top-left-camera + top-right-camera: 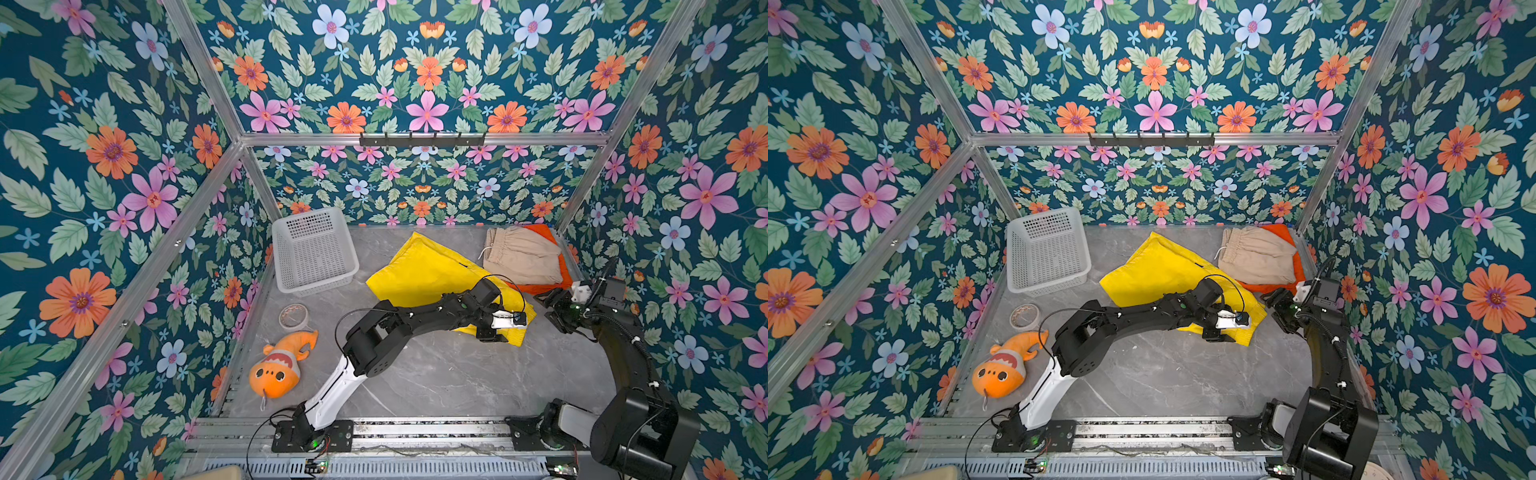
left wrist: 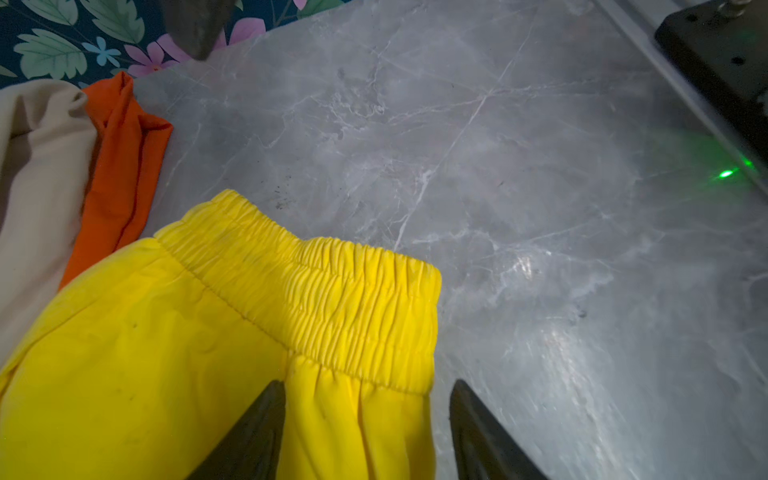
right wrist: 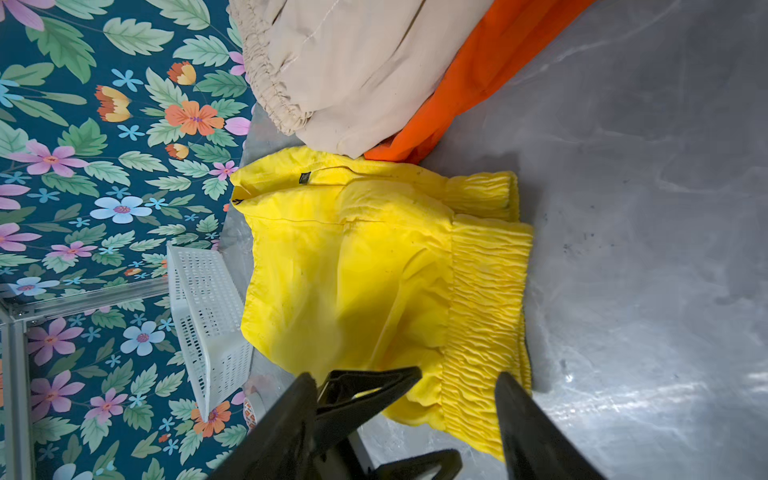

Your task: Fold and stack the shorts

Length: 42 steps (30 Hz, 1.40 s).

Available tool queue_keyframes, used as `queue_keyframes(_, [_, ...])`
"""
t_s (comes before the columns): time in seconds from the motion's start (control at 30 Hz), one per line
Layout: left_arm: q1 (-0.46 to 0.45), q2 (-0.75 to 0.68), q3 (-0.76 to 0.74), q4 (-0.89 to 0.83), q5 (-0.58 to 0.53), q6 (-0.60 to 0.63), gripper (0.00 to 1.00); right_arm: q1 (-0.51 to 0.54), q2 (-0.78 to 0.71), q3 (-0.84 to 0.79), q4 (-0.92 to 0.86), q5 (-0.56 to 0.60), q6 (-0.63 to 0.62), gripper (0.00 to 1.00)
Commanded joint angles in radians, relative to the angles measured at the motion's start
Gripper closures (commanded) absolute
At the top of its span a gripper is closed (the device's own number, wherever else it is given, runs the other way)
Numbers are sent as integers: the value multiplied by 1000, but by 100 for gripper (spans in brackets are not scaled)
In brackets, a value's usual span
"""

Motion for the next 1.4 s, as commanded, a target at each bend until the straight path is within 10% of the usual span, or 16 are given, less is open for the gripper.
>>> queue_keyframes(0.0, [-12,28,19,9,-22,26,36,-3,-6,-13,16,6,23,31])
queue_keyframes(0.23, [-33,70,19,60,-161,-20,48,-7,-1,-63,5,-17,49,29])
queue_keyframes(0.43, [-23,11,-61,181,-138,-166,73,-39,14,-146,31,-89,121,24])
queue_keyframes(0.67, [2,-77,-215,396,-81,-331,80,-59,96,-200,157,-233,277,22])
queue_keyframes(1.13, [3,-91,-224,441,-36,-381,79,42,307,-276,562,-339,523,24])
queue_keyframes(1.37, [50,-185,-247,434,-8,-603,38,71,190,-148,127,-202,246,74])
